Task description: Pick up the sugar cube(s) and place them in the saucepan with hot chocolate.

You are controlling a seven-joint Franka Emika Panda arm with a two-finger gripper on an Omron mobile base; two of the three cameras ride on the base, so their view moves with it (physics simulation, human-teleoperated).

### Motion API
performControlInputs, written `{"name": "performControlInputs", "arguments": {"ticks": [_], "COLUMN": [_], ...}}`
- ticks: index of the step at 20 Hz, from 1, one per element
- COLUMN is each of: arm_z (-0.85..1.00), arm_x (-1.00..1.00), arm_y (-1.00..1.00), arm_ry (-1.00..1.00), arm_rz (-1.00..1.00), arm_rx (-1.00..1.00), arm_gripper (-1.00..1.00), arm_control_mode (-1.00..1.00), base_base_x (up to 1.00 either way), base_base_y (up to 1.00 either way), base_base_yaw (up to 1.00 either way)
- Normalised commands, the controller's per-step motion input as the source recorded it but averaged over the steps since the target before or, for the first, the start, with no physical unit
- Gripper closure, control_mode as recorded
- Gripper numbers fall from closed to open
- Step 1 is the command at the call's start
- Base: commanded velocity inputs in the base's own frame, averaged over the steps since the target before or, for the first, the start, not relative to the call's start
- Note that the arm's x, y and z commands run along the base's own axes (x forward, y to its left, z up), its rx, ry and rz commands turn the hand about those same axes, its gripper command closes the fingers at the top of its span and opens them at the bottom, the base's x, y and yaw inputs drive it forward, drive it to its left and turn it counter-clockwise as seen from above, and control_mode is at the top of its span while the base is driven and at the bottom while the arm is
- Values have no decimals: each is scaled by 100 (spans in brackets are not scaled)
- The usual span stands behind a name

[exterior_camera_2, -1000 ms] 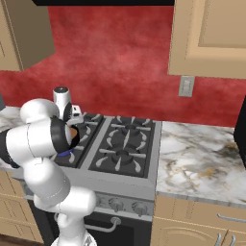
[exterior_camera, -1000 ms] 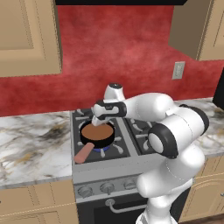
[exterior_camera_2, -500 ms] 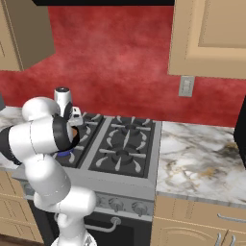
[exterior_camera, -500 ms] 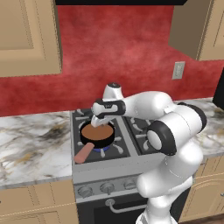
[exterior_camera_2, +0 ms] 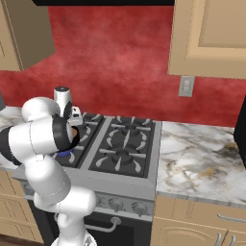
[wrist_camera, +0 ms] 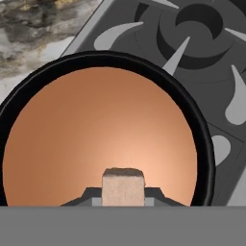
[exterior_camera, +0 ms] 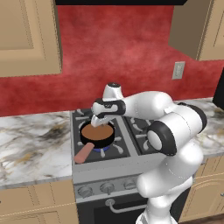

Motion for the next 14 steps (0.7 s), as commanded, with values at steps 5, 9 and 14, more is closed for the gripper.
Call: {"name": "performControlInputs", "arguments": {"ticks": [5,9,14], "arm_z": [-3,-12,-6], "arm_x": [0,0,0], "arm_y": [0,0,0], "arm_ry": [0,0,0], "arm_rz": [0,0,0], "arm_rx": [0,0,0], "arm_gripper": [100,100,100], "arm_control_mode": [-100,-100,-100], "base_base_x": [0,0,0], "base_base_y": [0,0,0], "base_base_yaw": [0,0,0]}}
